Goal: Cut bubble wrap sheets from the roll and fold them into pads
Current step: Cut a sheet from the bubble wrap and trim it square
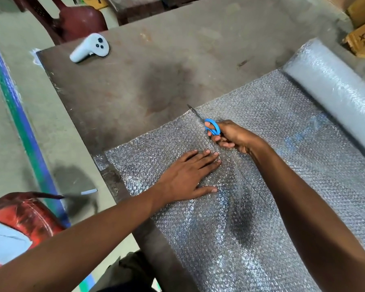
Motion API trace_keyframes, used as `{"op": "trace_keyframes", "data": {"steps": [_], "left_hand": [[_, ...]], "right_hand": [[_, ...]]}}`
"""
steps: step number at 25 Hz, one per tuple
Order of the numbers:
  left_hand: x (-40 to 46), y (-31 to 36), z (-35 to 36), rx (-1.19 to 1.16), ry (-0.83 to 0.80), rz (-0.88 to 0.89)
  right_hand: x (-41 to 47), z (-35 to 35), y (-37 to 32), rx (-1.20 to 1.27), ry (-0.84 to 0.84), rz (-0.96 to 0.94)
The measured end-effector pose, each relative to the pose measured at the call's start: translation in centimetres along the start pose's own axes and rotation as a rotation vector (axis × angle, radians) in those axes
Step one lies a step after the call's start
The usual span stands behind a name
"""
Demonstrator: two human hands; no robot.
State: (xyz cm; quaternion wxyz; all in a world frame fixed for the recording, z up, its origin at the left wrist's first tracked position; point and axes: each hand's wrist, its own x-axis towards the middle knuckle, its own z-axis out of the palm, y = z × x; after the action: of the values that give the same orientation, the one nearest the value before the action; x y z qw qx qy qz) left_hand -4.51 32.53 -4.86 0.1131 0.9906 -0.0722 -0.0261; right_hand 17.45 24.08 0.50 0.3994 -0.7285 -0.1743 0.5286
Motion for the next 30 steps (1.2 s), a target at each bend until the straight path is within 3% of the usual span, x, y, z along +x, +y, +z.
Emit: {"op": "trace_keyframes", "data": {"steps": [6,12,16,23,30], "left_hand": [[0.0,-0.1,0.0,-0.002,-0.011,-0.002],[-0.9,-0.2,-0.3,0.010,-0.012,-0.046],[-1.5,-0.3,-0.7,-0.012,-0.010,-0.082],[-2.4,0.8,-2.1,-0.015,0.008,-0.120],[-5.6,7.7,-3.2,-0.148,0.013,-0.056]], "right_hand": [[-0.6,0.8,-1.8,0.095,0.086,-0.146],[-5.0,2.4,1.6,-0.221,0.186,-0.131],[-7.4,4.8,4.4,-0.170,0.267,-0.108],[-14.0,11.0,8.5,0.071,0.628,-0.210],[-21.5,15.4,13.5,0.311,0.657,-0.245]]}}
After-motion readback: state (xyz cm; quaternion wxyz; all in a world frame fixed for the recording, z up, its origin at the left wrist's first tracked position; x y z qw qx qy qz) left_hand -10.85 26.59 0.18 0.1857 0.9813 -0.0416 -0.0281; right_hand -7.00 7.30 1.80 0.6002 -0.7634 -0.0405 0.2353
